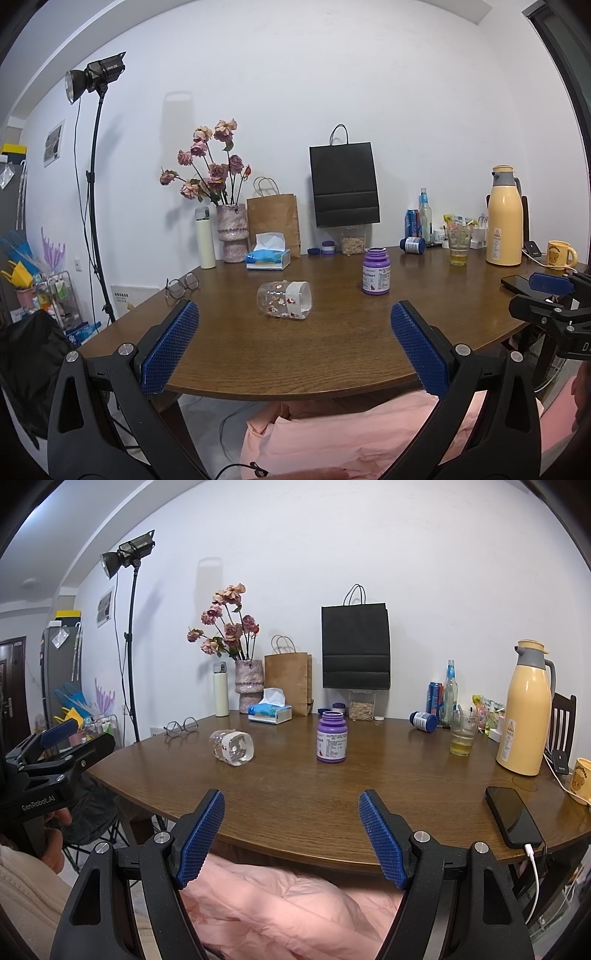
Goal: Flip cup upright
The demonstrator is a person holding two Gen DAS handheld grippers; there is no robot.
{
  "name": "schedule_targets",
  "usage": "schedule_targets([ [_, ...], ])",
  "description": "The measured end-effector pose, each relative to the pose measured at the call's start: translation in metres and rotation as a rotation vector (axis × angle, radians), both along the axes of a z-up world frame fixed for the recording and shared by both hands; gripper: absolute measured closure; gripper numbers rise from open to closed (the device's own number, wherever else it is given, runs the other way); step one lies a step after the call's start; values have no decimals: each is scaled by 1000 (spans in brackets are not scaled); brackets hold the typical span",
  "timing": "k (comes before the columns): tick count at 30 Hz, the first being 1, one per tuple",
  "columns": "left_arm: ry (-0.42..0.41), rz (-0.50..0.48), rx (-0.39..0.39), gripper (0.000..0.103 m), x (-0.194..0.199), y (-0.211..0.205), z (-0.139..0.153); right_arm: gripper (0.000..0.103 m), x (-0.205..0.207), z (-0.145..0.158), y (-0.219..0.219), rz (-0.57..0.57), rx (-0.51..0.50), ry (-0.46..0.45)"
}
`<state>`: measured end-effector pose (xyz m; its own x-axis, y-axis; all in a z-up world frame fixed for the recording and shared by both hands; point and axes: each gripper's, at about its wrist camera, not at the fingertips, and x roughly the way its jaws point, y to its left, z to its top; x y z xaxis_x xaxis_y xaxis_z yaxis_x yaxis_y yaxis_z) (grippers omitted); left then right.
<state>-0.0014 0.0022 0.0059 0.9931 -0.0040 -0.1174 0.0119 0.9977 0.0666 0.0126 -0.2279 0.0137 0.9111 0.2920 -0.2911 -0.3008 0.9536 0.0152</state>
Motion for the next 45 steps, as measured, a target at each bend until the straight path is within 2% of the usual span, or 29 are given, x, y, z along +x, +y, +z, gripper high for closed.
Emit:
schedule_targets([
  [14, 11, -38, -12, 0, 2, -2, -4, 23, 2, 1, 1, 2, 0, 3],
  [36, 8, -9, -12, 0, 3, -3, -6, 23, 1, -4, 3, 4, -2, 6],
  [41, 18, -29, 3, 0, 13, -1, -7, 23, 12, -4, 11, 40, 15, 19],
  [45, 9, 45, 7, 0, 47, 19, 2, 23, 43, -4, 38, 110, -18, 57],
])
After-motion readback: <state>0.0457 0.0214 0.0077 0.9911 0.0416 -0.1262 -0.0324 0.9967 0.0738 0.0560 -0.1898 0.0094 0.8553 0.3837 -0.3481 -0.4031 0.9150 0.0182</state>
